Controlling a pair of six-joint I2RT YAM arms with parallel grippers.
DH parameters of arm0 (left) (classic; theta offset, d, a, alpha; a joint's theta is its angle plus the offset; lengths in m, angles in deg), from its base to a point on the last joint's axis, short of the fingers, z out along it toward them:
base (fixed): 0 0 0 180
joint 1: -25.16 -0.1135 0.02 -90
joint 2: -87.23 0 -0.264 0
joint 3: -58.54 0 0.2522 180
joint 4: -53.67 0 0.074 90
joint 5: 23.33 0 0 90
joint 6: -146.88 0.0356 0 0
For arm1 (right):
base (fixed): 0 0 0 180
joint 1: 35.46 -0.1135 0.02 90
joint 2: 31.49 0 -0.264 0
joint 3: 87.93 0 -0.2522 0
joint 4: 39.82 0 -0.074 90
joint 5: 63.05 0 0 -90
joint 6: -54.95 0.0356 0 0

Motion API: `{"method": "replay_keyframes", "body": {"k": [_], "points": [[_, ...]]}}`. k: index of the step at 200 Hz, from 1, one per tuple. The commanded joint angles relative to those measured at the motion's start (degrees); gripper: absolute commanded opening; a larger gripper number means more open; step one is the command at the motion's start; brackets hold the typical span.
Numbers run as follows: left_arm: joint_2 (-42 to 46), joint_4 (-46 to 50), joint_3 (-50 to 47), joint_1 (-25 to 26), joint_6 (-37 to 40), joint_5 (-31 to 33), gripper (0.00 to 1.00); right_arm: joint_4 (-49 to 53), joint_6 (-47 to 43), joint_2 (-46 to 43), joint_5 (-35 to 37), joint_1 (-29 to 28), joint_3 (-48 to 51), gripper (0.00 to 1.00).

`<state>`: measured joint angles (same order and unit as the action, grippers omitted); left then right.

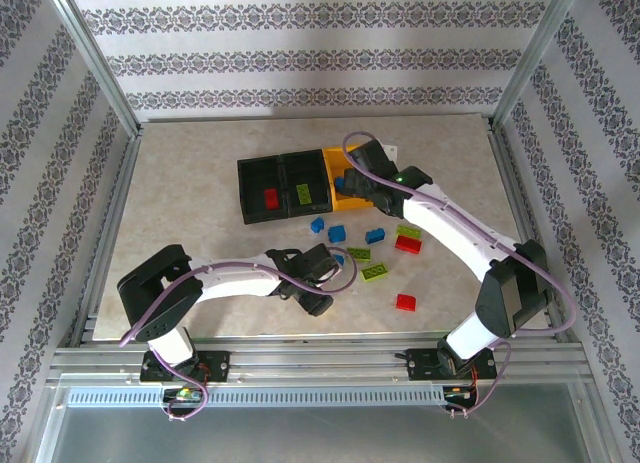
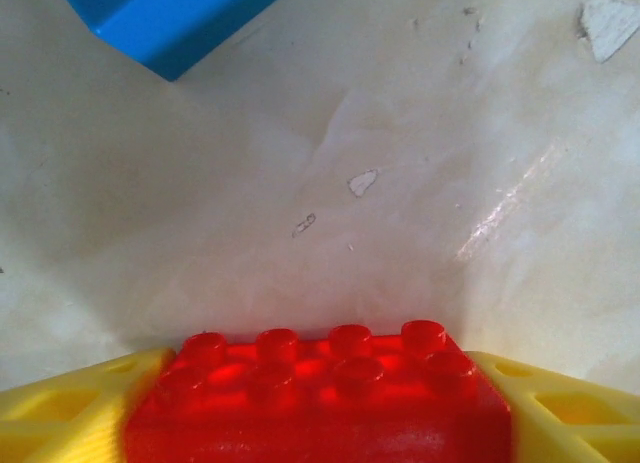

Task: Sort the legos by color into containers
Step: Pick up the lego from the middle-left of the table.

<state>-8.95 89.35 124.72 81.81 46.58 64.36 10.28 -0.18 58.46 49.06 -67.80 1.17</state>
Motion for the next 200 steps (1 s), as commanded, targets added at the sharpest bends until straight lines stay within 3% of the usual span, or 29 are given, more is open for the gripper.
{"method": "replay_keyframes", "body": {"k": [1,88,150,200], "points": [[0.1,1.1,1.0,0.7,-1.4,1.1,0.71,-0.6,1.6,-1.8,2.0,0.9,1.2,0.98],[6.2,1.0,-0.1,-3.8,-5.0,3.1,0.7,-1.2,2.2,-3.8,2.3,1.2,3.5,0.98],[13.7,-1.2,1.2,-15.5,-7.1,6.4,0.69,-1.6,3.8,-6.6,2.8,1.3,7.5,0.98],[12.0,-2.8,7.5,-26.0,-4.4,8.0,0.69,-1.9,5.4,-9.0,2.4,1.3,10.9,0.98]]}}
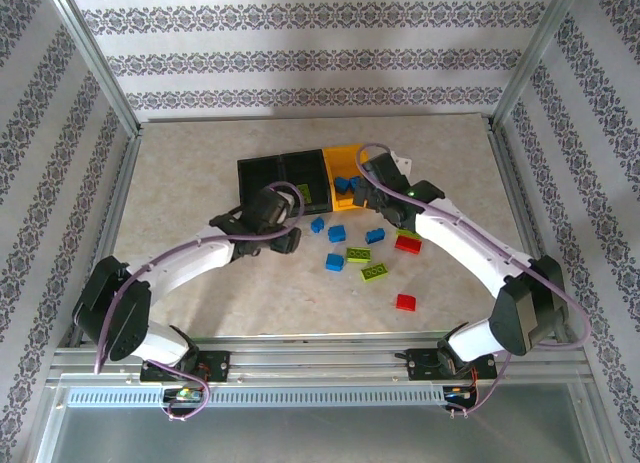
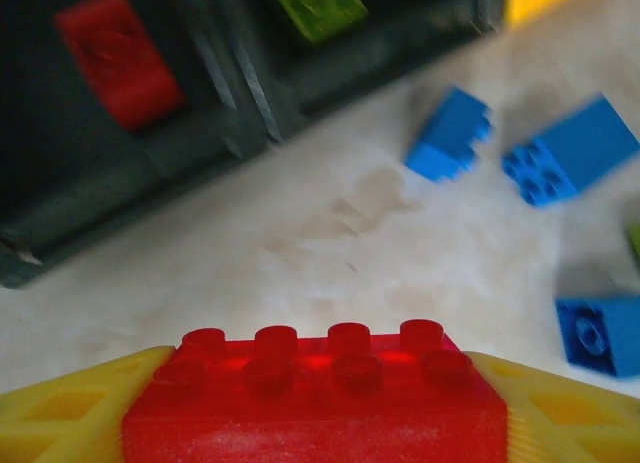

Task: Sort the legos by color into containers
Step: Pick up the lego from the middle-left of the table, then place the lego in the container.

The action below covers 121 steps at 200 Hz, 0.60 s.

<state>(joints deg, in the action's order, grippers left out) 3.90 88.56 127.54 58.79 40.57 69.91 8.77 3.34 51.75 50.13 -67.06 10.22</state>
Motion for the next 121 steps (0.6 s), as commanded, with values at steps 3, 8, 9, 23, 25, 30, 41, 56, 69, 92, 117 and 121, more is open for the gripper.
{"method": "replay_keyframes", "body": {"k": [3,8,9,23,25,30,41,56,69,92,117,121], "points": [[-1.2,-1.9,5.4,-3.4,2.0,2.5,0.69,-0.4,2.0,-2.4,1.4,0.5,2.1,0.98],[-1.7,-1.9,6.2,-4.0,2.8,2.8,0.69,-0.4,2.2,-2.6,1.4,0.5,2.5,0.98],[-1.8,-2.0,6.3,-4.2,3.1,2.9,0.69,-0.4,2.3,-2.7,1.4,0.5,2.6,0.98],[-3.5,-2.6,8.3,-6.4,4.7,2.5,0.69,-0.5,3.1,-3.4,1.3,0.5,3.9,0.98],[-3.7,-2.7,8.6,-6.8,5.0,2.3,0.69,-0.5,3.1,-3.5,1.3,0.5,4.0,0.98],[-4.3,-3.1,9.1,-7.7,5.4,1.5,0.69,-0.5,3.3,-3.8,1.2,0.5,4.5,0.98],[-6.1,-3.7,10.5,-9.5,5.8,0.2,0.69,-0.6,3.7,-4.3,1.1,0.5,5.5,0.98],[-8.6,-4.0,12.5,-11.4,6.6,-0.7,0.69,-0.5,4.1,-5.0,1.2,0.5,6.4,0.98],[-10.6,-3.8,14.2,-12.3,7.5,-0.1,0.69,-0.3,4.5,-5.5,1.3,0.5,7.1,0.99],[-14.3,-3.9,16.7,-13.8,8.0,1.0,0.69,-0.1,5.0,-6.4,1.4,0.5,8.0,0.99],[-17.7,-4.0,18.8,-15.1,7.7,2.3,0.69,0.3,5.3,-6.7,1.6,0.5,8.5,0.98],[-18.1,-4.0,19.0,-15.3,7.6,2.4,0.69,0.5,5.4,-6.7,1.6,0.5,8.5,0.98]]}}
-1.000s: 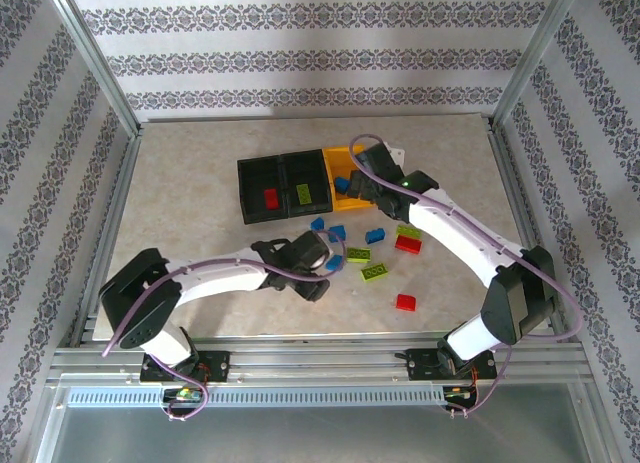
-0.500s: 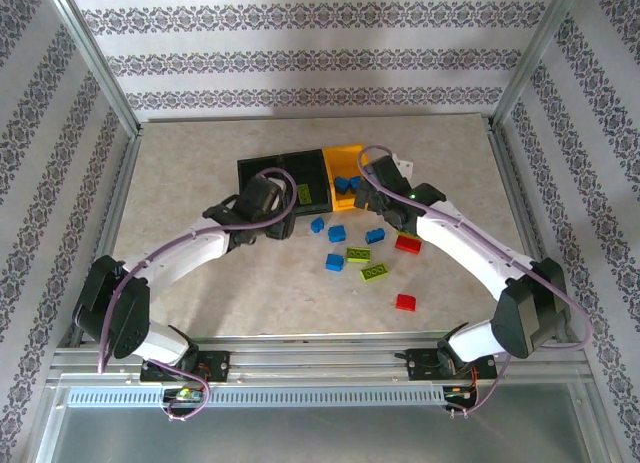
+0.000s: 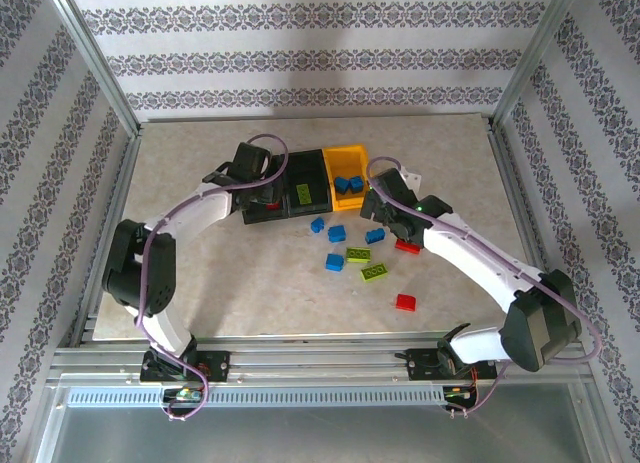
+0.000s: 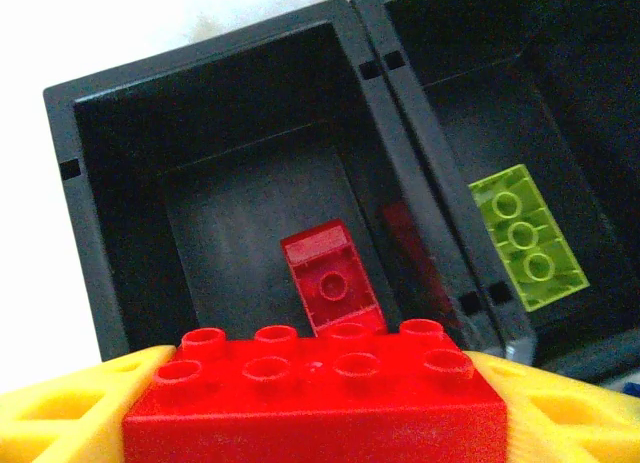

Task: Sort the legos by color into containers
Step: Place the lego in the container.

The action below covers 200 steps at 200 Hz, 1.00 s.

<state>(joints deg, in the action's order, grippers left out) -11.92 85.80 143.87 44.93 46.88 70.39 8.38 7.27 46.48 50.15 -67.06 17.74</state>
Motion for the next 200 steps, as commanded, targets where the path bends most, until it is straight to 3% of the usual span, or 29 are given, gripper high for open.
{"method": "replay_keyframes", "body": {"k": [1,111,164,200], "points": [[-2.4,-1.3,2.7,-1.5,1.2,1.9,0.7,0.9,1.4,-1.5,1.6,0.6,0.9,0.98],[-10.5,-3.2,9.4,-2.8,1.5,5.1,0.72,1.6,1.7,-1.3,2.2,0.6,1.4,0.98],[-8.5,-3.9,8.8,-2.7,-0.3,3.1,0.72,2.0,2.2,-1.9,2.1,0.6,2.3,0.98],[-3.8,-4.1,6.4,-2.8,-2.5,1.3,0.9,3.2,3.2,-3.2,2.1,0.5,3.9,0.98]]}}
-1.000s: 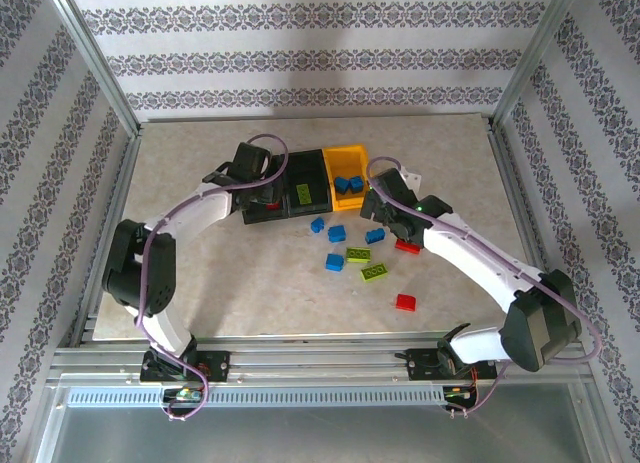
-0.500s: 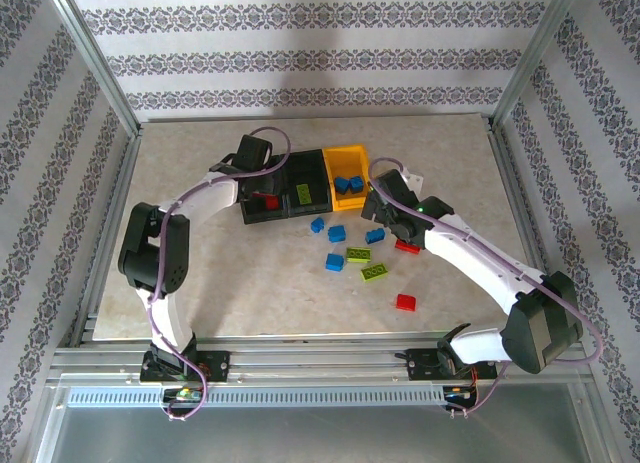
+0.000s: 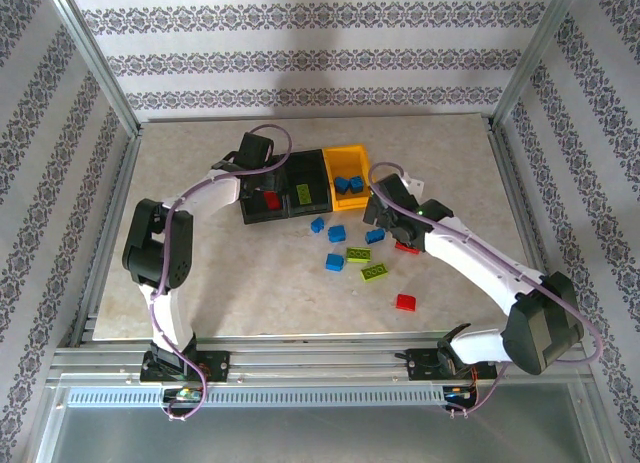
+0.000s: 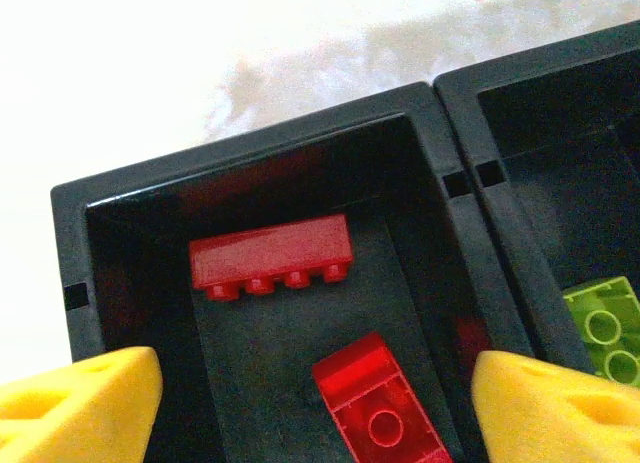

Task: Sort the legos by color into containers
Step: Place the lego in the container, then pick up the lego from the bottom-center of the table.

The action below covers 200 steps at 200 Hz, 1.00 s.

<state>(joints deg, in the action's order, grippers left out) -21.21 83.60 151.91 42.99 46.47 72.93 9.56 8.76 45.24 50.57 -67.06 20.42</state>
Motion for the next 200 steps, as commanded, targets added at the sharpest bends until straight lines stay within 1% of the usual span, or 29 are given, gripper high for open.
{"method": "replay_keyframes", "body": {"k": [1,22,71,108,147,200], "points": [[5.7,-2.0,-1.8,-0.8,-2.2,-1.3,0.9,2.1,1.8,-2.0,1.6,0.5,1.2,0.98],[9.5,-3.5,-4.6,-0.8,-4.0,-1.8,1.0,3.1,2.7,-3.3,1.2,0.5,2.4,0.98],[18.7,-5.9,-12.1,-0.8,-7.4,-0.6,1.0,3.8,6.2,-6.5,-2.7,0.0,7.3,0.98],[26.5,-9.2,-19.7,-0.8,-10.2,0.5,0.99,3.8,9.5,-6.7,-6.4,-2.2,10.4,0.98],[32.8,-12.3,-26.7,-0.9,-13.0,-0.1,1.0,2.9,12.0,-3.8,-8.7,-5.7,11.4,0.98],[36.3,-10.7,-31.1,-0.9,-14.0,0.2,1.0,-0.5,13.4,2.1,-11.2,-9.5,10.8,0.97]]}}
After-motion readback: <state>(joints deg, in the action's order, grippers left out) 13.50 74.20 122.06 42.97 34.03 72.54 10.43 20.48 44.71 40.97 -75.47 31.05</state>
